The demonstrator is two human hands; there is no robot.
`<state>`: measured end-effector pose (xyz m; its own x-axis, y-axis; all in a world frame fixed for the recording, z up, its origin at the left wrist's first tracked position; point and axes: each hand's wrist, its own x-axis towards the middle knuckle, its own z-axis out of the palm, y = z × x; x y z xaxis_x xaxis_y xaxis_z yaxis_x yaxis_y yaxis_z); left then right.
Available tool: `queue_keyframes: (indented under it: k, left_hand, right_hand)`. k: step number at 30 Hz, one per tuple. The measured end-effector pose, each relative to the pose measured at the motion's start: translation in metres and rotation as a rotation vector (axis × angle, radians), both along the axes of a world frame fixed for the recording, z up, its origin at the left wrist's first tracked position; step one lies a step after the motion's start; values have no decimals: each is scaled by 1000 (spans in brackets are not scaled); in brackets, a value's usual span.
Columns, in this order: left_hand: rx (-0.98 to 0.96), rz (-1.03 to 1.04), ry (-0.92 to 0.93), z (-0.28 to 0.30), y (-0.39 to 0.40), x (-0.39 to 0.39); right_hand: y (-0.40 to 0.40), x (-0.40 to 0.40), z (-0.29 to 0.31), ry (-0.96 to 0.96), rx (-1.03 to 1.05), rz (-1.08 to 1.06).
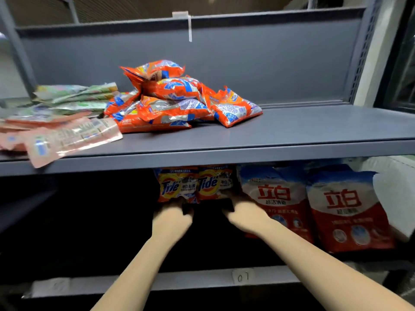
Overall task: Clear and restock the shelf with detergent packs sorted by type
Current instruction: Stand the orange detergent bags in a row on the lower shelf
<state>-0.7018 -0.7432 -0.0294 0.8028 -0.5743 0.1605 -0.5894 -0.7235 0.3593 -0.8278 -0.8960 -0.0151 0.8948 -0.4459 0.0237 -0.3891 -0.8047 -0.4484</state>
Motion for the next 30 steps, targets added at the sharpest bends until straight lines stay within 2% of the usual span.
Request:
queue_keyframes:
  k: [4, 8, 12, 14, 16, 24, 30]
  left_hand:
    - [-63, -28, -165, 51, 22, -42]
    - [-315, -84, -305, 103, 40, -63]
    - [-522, -57, -444, 151, 46, -58]
    - [-613, -50, -400, 172, 42, -43]
    - [-625, -14, -352, 189, 36, -23]
    - [-673, -53, -35, 228, -10, 53]
    - [-600, -51, 254, 242, -50, 86]
  right_hand:
    - [32, -31, 48, -85, -148, -2]
    - [54, -51, 93, -344, -169, 31]
    - [59, -53, 128, -588, -185, -43]
    - [49, -44, 145, -664, -190, -104]
    - [34, -30, 159, -666, -162, -160]
    - [-23, 54, 176, -429, -244, -288]
    - [-48, 104, 186, -234, -378, -337]
